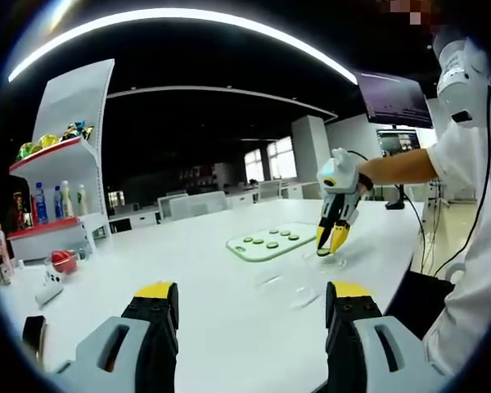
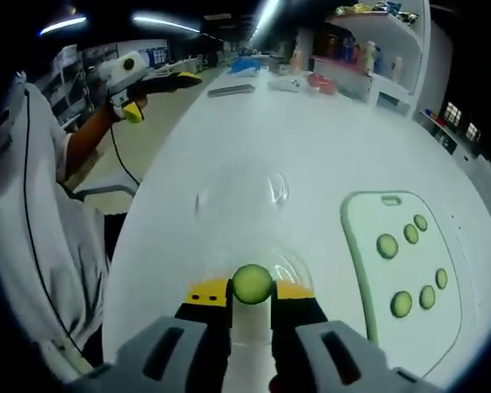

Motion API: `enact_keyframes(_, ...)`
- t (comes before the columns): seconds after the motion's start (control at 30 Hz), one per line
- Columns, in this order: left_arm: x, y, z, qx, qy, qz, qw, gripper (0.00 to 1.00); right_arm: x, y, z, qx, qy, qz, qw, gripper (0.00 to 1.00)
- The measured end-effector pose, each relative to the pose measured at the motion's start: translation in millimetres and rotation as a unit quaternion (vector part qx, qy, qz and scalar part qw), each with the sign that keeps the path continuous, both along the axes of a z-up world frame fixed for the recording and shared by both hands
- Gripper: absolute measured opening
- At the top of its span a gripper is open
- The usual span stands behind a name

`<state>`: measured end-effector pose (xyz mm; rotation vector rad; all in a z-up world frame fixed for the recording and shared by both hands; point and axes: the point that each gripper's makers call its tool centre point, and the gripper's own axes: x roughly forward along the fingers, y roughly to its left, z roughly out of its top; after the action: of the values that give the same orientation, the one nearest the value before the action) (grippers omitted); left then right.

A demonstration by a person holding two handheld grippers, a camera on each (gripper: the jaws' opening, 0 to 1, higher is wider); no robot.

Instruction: Open the petri dish lid, add cucumber slices into the petri dish, and close the lid

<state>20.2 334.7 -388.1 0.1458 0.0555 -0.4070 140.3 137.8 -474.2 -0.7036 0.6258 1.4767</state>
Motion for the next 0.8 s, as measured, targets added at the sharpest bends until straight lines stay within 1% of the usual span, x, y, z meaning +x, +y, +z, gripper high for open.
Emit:
enact_keyframes(0.6,-0.6,0,-1.1,-0.003,0.001,0.001,1.0000,0.73,2,-2,-12.5,-0.009,0.005,0.001,0.9999,0.18)
enact_keyframes(0.8,0.1,-1,-2.1,-0.004,0.002,0.001,1.0000,0.72,3,-2,-17.4,-0.009,0.009,-0.005,0.9999,0.19)
